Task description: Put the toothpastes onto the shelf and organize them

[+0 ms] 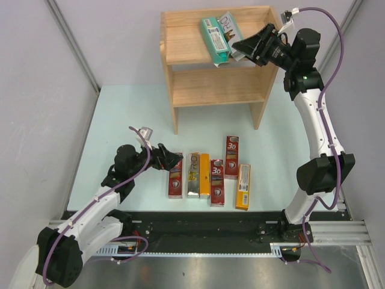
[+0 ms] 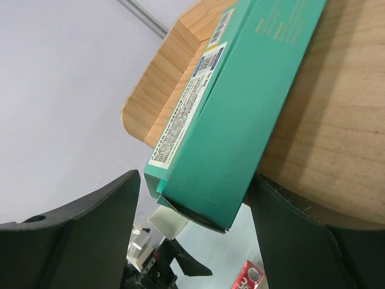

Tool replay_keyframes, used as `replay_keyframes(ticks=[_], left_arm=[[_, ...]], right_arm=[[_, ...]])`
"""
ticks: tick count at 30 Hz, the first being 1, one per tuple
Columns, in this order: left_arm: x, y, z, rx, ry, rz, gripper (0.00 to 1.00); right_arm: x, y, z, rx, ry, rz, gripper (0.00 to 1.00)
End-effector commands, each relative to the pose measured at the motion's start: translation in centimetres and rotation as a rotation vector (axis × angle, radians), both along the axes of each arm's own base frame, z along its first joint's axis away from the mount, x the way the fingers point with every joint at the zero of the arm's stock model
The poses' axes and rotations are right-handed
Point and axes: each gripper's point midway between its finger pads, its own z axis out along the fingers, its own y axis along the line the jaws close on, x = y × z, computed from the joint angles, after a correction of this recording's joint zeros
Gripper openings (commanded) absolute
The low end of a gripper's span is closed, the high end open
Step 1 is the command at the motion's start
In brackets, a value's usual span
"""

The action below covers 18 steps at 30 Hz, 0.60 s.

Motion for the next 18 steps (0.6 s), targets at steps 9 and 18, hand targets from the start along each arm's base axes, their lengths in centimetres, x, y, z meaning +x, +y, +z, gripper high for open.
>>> replay_keyframes(ticks=[9,18], left_arm=[[-0.1,-0.2,0.1,-0.010,-0.006,-0.008,1.00],[-0.1,-0.2,0.2,-0.008,-0.011,-0.006,1.00]], right_arm=[[-0.4,-3.3,-0.3,-0.091,-0.016,-0.210,0.94],[-2.0,-5.8,-0.1,-0.146,-0.036,-0.360,1.00]])
